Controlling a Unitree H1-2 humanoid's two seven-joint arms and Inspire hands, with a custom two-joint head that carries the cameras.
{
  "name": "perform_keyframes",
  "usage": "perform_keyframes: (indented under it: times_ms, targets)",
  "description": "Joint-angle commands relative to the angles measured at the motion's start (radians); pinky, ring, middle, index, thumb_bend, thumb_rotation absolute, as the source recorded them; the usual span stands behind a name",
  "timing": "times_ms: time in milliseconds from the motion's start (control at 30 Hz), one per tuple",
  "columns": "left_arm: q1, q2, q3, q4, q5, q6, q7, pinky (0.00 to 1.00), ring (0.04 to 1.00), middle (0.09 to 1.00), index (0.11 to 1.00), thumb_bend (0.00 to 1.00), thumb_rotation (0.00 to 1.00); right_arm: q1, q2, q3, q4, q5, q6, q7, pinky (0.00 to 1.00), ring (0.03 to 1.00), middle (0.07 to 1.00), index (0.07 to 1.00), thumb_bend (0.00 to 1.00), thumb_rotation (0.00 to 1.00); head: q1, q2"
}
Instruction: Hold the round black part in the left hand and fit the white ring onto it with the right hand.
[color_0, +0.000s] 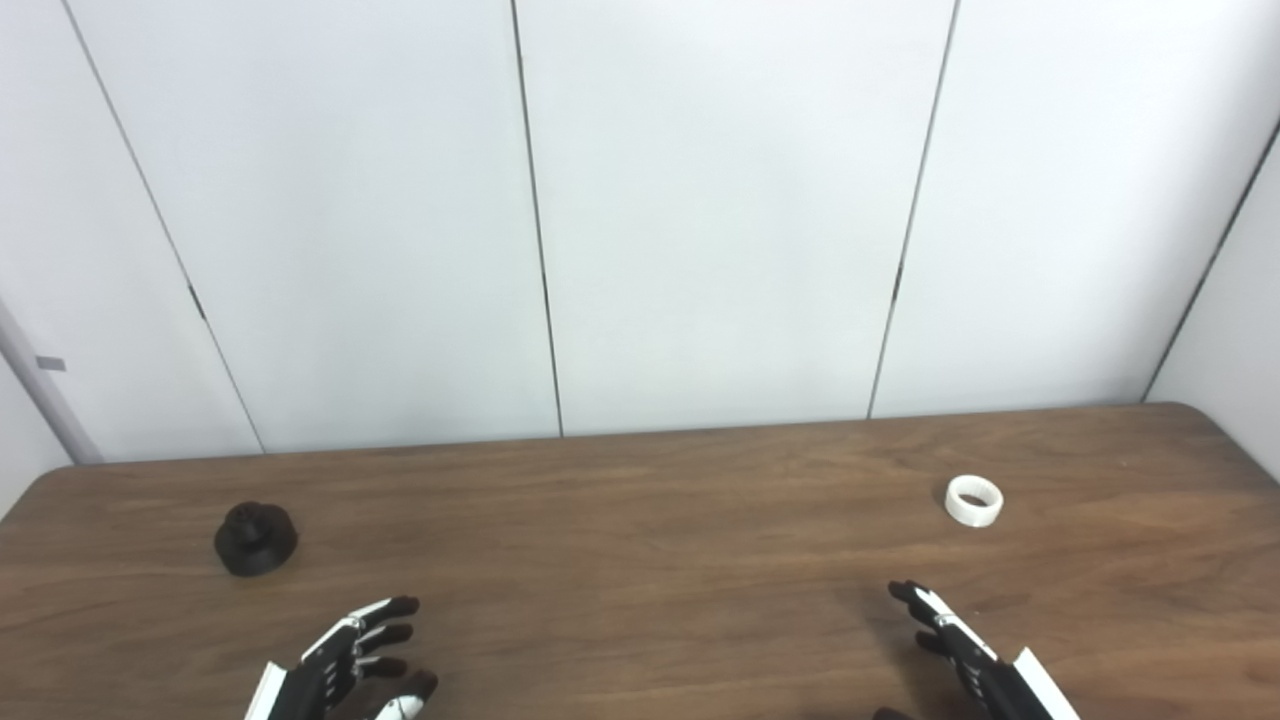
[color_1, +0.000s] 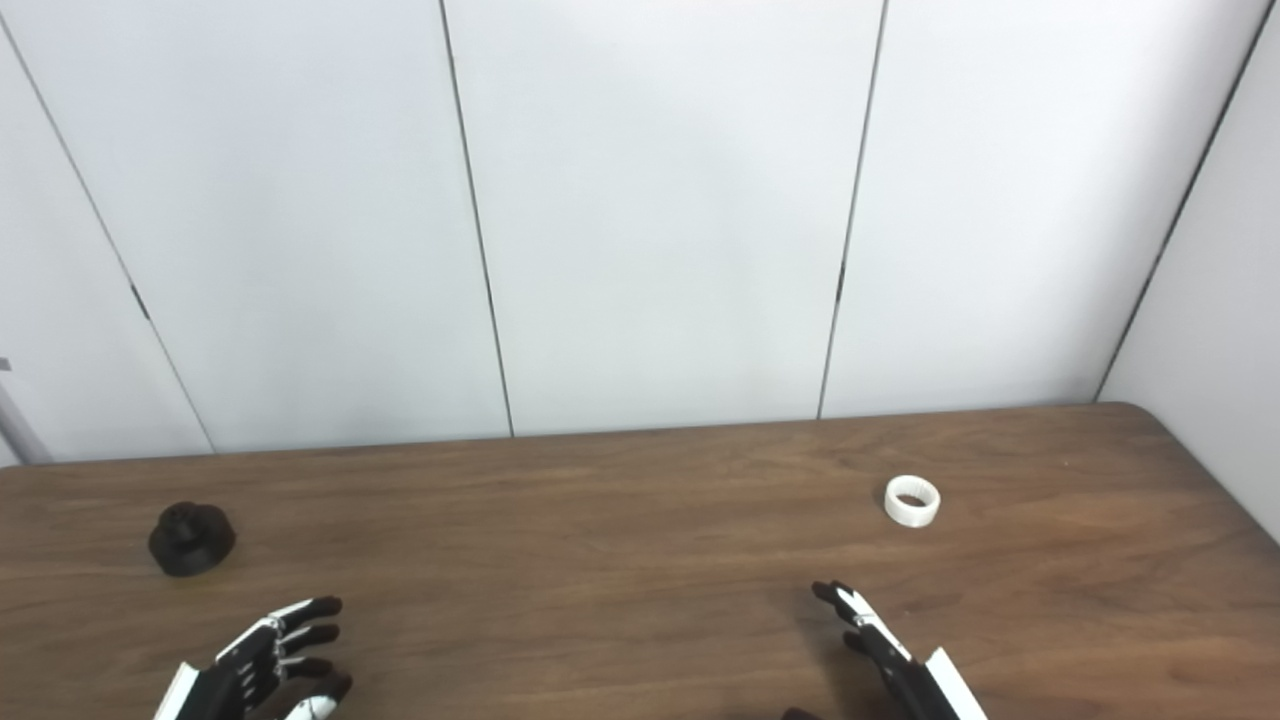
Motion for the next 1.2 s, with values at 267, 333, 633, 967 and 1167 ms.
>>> perform_keyframes:
  times_ms: [267, 333, 633, 967, 1167]
  targets:
    - [0.011, -0.025, 0.065, -0.103, 0.073, -0.114, 0.113, 0.77, 0.876, 0.874, 0.734, 0.73, 0.18, 0.005, -0.041, -0.027, 0.039, 0.037, -0.006, 0.034, 0.91, 0.955, 0.981, 0.930, 0.52, 0.49, 0.084, 0.007]
    - [0.001, -0.019, 0.091, -0.143, 0.089, -0.108, 0.131, 0.79, 0.883, 0.878, 0.729, 0.75, 0.18, 0.004, -0.046, -0.033, 0.040, 0.044, -0.002, 0.037, 0.92, 0.959, 0.982, 0.931, 0.53, 0.50, 0.110, 0.006]
    - [-0.059, 0.031, 0.261, -0.236, 0.187, -0.084, 0.240, 0.80, 0.893, 0.885, 0.709, 0.82, 0.26, 0.002, -0.066, -0.056, 0.033, 0.055, 0.040, 0.053, 0.93, 0.970, 0.996, 0.937, 0.47, 0.48, 0.219, 0.004]
    - [-0.160, 0.158, 0.354, -0.193, 0.310, 0.064, 0.264, 0.86, 0.910, 0.894, 0.714, 0.90, 0.37, -0.007, -0.088, -0.077, 0.074, 0.101, 0.007, 0.081, 0.97, 0.998, 1.000, 0.969, 0.44, 0.53, 0.312, -0.002]
    - [-0.207, 0.244, 0.295, -0.121, 0.313, 0.214, 0.153, 0.96, 0.987, 0.955, 0.744, 1.00, 0.38, -0.011, -0.102, -0.084, 0.091, 0.111, -0.005, 0.085, 0.99, 1.000, 1.000, 0.975, 0.43, 0.54, 0.368, -0.006]
